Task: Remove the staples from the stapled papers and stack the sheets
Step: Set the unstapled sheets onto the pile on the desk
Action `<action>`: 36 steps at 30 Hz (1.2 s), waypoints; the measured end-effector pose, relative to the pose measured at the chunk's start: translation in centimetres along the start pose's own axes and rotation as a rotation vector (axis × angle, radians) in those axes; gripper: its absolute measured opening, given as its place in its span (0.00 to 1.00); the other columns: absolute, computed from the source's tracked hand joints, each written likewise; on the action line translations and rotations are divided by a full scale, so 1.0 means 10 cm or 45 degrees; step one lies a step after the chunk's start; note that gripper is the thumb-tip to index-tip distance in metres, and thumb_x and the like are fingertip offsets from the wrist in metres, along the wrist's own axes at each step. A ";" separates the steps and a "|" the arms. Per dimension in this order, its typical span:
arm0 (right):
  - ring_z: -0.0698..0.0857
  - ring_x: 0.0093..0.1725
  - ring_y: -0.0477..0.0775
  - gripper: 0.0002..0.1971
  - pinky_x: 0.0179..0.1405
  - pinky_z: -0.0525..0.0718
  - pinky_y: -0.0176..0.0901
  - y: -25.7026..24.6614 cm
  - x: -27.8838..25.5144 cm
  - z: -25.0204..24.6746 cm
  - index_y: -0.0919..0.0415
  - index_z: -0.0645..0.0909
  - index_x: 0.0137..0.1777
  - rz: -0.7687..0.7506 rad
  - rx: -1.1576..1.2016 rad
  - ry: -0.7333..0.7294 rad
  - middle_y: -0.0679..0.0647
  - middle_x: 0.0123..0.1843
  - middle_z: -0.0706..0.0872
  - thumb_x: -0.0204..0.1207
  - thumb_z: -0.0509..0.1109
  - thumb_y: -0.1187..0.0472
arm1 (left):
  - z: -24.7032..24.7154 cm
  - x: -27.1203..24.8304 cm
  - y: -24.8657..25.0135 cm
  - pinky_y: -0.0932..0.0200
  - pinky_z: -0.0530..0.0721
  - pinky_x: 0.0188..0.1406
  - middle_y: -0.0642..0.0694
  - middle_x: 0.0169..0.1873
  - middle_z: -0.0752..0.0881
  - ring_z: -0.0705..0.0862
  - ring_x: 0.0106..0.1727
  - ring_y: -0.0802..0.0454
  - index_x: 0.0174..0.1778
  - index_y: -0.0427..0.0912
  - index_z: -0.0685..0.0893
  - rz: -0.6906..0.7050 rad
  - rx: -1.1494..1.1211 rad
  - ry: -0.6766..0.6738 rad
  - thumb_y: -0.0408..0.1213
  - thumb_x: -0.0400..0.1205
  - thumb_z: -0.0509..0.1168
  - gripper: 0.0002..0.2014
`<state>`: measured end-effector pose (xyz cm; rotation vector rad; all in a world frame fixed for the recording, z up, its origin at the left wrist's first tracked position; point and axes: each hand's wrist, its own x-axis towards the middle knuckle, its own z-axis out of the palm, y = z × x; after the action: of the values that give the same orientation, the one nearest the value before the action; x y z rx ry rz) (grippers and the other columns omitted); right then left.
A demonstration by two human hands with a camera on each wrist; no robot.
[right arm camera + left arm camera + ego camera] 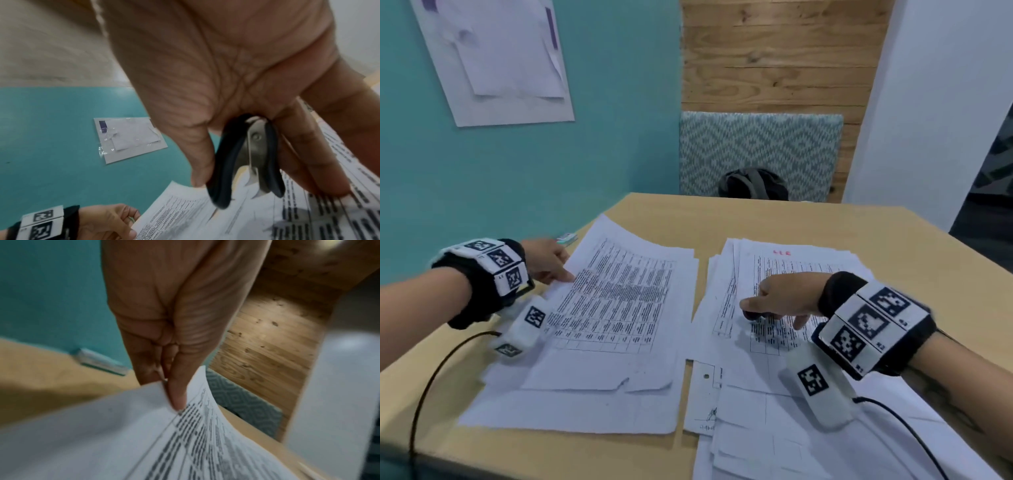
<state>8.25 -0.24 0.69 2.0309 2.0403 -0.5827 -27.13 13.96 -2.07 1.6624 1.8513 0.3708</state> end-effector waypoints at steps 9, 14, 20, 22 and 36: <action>0.83 0.44 0.58 0.25 0.44 0.81 0.39 0.08 0.05 0.01 0.63 0.73 0.48 -0.001 0.062 -0.012 0.56 0.47 0.76 0.81 0.53 0.39 | 0.04 -0.28 0.25 0.47 0.78 0.59 0.35 0.67 0.76 0.77 0.64 0.38 0.76 0.39 0.63 -0.067 0.284 -0.036 0.29 0.71 0.75 0.39; 0.87 0.56 0.62 0.25 0.57 0.84 0.47 0.13 0.03 0.04 0.61 0.75 0.49 -0.003 0.156 0.011 0.55 0.48 0.78 0.79 0.55 0.37 | 0.32 -1.10 0.67 0.54 0.65 0.76 0.56 0.76 0.65 0.68 0.75 0.54 0.75 0.62 0.63 0.384 0.794 -0.560 0.53 0.69 0.74 0.40; 0.86 0.56 0.62 0.25 0.47 0.83 0.39 0.11 -0.04 0.04 0.62 0.75 0.52 0.020 0.222 0.001 0.56 0.51 0.77 0.81 0.54 0.38 | 0.73 -1.56 0.50 0.61 0.51 0.75 0.53 0.83 0.46 0.51 0.82 0.57 0.80 0.64 0.43 0.491 1.159 -0.779 0.77 0.44 0.66 0.67; 0.85 0.49 0.59 0.24 0.38 0.79 0.33 0.09 -0.06 0.03 0.62 0.74 0.51 0.028 0.214 0.007 0.56 0.50 0.77 0.81 0.53 0.39 | 0.67 -1.54 0.43 0.61 0.53 0.74 0.52 0.82 0.51 0.54 0.81 0.57 0.79 0.67 0.46 0.485 1.147 -0.768 0.84 0.30 0.53 0.73; 0.79 0.59 0.46 0.24 0.62 0.81 0.44 0.24 -0.11 0.05 0.63 0.73 0.66 -0.029 0.654 -0.015 0.51 0.58 0.79 0.83 0.53 0.44 | 1.30 -1.02 1.94 0.62 0.79 0.39 0.46 0.47 0.85 0.82 0.46 0.51 0.63 0.34 0.79 0.379 0.564 -0.446 0.37 0.82 0.63 0.15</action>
<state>10.64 -1.57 0.35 2.2504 2.0629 -1.2261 -3.60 4.87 1.84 2.1463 1.4942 -0.2237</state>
